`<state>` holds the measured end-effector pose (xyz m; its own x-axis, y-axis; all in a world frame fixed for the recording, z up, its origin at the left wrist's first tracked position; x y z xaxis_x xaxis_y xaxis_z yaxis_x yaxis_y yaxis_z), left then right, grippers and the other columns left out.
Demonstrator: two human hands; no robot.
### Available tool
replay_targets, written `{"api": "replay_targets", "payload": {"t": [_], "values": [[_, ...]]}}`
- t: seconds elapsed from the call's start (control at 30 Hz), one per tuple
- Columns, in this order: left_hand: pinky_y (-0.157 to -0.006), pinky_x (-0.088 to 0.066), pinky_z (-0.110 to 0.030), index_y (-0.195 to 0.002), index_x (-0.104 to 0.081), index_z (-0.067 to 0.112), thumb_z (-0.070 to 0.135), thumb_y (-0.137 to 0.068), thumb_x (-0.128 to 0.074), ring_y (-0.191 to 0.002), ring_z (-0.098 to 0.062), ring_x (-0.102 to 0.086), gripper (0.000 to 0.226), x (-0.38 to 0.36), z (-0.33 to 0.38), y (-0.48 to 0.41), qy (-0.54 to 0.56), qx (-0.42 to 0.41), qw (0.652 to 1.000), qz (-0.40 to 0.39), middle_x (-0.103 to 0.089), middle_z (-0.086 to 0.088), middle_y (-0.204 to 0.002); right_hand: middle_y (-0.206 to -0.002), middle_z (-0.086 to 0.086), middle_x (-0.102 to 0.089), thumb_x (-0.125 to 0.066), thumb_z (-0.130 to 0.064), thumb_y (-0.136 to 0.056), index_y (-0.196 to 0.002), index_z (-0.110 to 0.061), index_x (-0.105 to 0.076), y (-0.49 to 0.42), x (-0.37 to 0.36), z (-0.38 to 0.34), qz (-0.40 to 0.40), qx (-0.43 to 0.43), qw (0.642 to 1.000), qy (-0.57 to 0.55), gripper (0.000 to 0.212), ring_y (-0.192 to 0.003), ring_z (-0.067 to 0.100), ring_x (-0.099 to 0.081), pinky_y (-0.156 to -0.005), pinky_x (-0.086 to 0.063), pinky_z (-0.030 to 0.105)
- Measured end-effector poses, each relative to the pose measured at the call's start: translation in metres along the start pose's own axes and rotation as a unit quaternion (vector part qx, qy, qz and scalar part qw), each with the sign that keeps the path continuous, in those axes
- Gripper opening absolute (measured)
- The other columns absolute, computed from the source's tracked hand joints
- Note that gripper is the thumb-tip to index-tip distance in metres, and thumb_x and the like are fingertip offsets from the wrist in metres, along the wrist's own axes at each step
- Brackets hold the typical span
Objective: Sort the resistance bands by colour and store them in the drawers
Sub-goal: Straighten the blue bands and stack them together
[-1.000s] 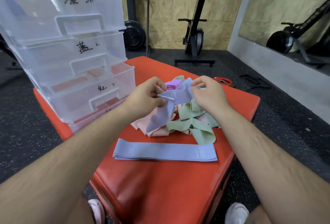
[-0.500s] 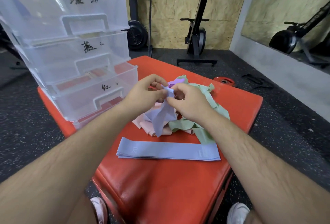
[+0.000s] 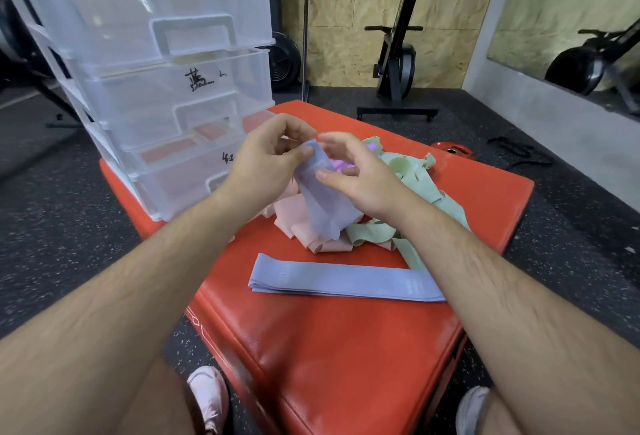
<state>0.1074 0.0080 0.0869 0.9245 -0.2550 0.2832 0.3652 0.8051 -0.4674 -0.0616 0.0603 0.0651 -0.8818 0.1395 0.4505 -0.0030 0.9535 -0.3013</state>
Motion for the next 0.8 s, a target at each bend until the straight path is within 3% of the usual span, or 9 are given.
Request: {"api": "replay_targets", "payload": {"t": [0.13,0.23,0.3,0.37,0.47,0.57,0.7,0.8], "values": [[-0.080,-0.051,-0.027,-0.092,-0.063,0.020,-0.007,-0.090,-0.061,-0.084,-0.011,-0.063,0.027,0.007,0.005,0.003,0.025,-0.020,0.999,0.018,-0.066,0.008,-0.095,-0.105,0.009,-0.074,-0.067,-0.017,-0.095,-0.110,-0.013,-0.064,-0.005,-0.012,0.004,-0.027,-0.020,0.999,-0.030,0.015,-0.102,0.028,-0.069,-0.093,-0.052,0.046],[-0.080,-0.051,-0.027,-0.089,-0.062,0.020,-0.007,-0.089,-0.061,-0.082,-0.010,-0.063,0.028,0.014,0.007,0.004,0.046,-0.016,0.997,0.054,-0.066,0.004,-0.095,-0.083,-0.006,-0.066,-0.072,-0.022,-0.091,-0.091,-0.019,-0.062,-0.006,-0.014,0.007,-0.045,-0.032,0.997,0.053,0.010,-0.075,0.010,-0.061,-0.070,-0.048,0.030],[-0.084,-0.051,-0.030,-0.087,-0.063,0.021,-0.006,-0.088,-0.062,-0.083,-0.011,-0.064,0.027,0.019,0.006,0.004,0.062,-0.008,0.995,0.075,-0.067,0.004,-0.092,-0.083,-0.012,-0.064,-0.075,-0.023,-0.087,-0.093,-0.022,-0.062,-0.002,-0.014,0.009,-0.071,-0.051,0.990,0.115,0.014,-0.073,0.003,-0.058,-0.063,-0.044,0.021],[-0.086,-0.051,-0.035,-0.085,-0.064,0.024,-0.003,-0.087,-0.063,-0.085,-0.014,-0.065,0.028,0.025,0.003,0.004,0.076,0.003,0.993,0.093,-0.068,0.006,-0.091,-0.085,-0.013,-0.065,-0.074,-0.022,-0.086,-0.094,-0.026,-0.062,0.004,-0.012,0.015,-0.103,-0.068,0.979,0.164,0.015,-0.074,0.004,-0.058,-0.061,-0.042,0.021],[-0.086,-0.051,-0.037,-0.085,-0.063,0.026,-0.002,-0.087,-0.062,-0.086,-0.016,-0.063,0.028,0.033,0.000,0.005,0.088,0.013,0.989,0.121,-0.067,0.008,-0.089,-0.085,-0.004,-0.069,-0.073,-0.020,-0.084,-0.088,-0.023,-0.065,0.009,-0.005,0.025,-0.115,-0.096,0.961,0.231,0.010,-0.075,0.016,-0.062,-0.065,-0.048,0.034],[-0.084,-0.052,-0.037,-0.087,-0.062,0.029,-0.002,-0.087,-0.061,-0.085,-0.014,-0.062,0.030,0.039,-0.003,0.007,0.081,0.024,0.986,0.141,-0.065,0.010,-0.092,-0.086,-0.001,-0.069,-0.072,-0.019,-0.084,-0.079,-0.028,-0.063,0.013,0.009,0.030,-0.111,-0.119,0.950,0.267,0.014,-0.076,0.019,-0.059,-0.065,-0.046,0.033],[-0.074,-0.051,-0.031,-0.084,-0.059,0.030,0.000,-0.088,-0.058,-0.074,-0.008,-0.059,0.030,0.041,-0.008,0.012,0.025,0.048,0.987,0.154,-0.061,0.016,-0.089,-0.073,0.000,-0.052,-0.073,-0.032,-0.086,-0.076,-0.014,-0.057,0.020,0.035,0.037,-0.100,-0.162,0.937,0.293,0.026,-0.065,0.019,-0.046,-0.059,-0.036,0.032],[-0.064,-0.046,-0.023,-0.081,-0.056,0.026,-0.001,-0.089,-0.054,-0.066,-0.006,-0.054,0.028,0.042,-0.012,0.017,-0.031,0.064,0.985,0.154,-0.060,0.012,-0.088,-0.073,-0.001,-0.050,-0.074,-0.044,-0.084,-0.076,-0.015,-0.057,0.028,0.055,0.038,-0.092,-0.160,0.936,0.299,0.035,-0.066,0.017,-0.045,-0.061,-0.034,0.033]]}}
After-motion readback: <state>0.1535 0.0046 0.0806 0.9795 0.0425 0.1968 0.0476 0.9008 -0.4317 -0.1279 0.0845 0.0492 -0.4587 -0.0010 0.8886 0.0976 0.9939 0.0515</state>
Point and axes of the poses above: each hand's wrist, its own y-axis away from the middle knuckle, its own x-axis out of the back of the hand, z = x × y, the point moved 1 cm from there along -y, towards the middle knuckle
